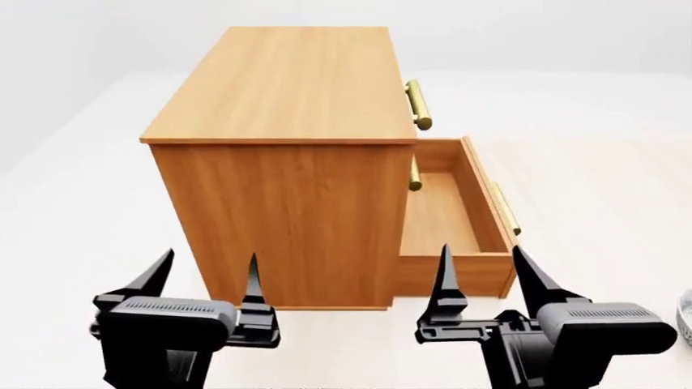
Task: Put the bowl on top of the cabinet.
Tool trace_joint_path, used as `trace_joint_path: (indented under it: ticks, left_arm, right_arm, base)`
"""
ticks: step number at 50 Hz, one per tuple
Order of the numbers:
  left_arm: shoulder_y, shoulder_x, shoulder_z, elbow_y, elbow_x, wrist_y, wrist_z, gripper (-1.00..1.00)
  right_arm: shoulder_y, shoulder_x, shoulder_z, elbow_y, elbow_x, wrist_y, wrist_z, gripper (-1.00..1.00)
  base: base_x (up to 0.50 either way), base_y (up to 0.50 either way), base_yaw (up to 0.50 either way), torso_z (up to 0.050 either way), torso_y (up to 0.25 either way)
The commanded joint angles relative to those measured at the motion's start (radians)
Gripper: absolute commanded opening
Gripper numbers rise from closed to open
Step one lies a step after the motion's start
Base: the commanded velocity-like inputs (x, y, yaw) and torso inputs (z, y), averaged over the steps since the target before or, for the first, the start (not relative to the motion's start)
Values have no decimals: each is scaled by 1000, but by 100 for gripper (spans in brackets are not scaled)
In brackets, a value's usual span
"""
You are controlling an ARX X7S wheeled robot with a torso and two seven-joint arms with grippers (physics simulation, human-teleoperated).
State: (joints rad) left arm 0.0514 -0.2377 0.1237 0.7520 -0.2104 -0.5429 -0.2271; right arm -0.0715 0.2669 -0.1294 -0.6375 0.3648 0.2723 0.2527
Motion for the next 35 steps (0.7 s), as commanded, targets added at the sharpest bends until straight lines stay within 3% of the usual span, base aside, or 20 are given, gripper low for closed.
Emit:
trace_joint_path:
  ticks: [1,18,35]
  left_arm:
    - [3,-4,-6,23,-14,9,-5,100]
    - [26,-7,-13,103,-18,154,1,100]
    - [29,-21,-11,177,-1,170,-26,100]
  right_arm:
    - [4,5,1,1,10,9,17,100]
    - [7,10,-3,7,20,7,34,100]
    - [6,20,-6,-3,24,-13,42,100]
  base:
    - [0,0,0,0,0]
    - [0,0,0,0,0]
    - [0,0,0,0,0]
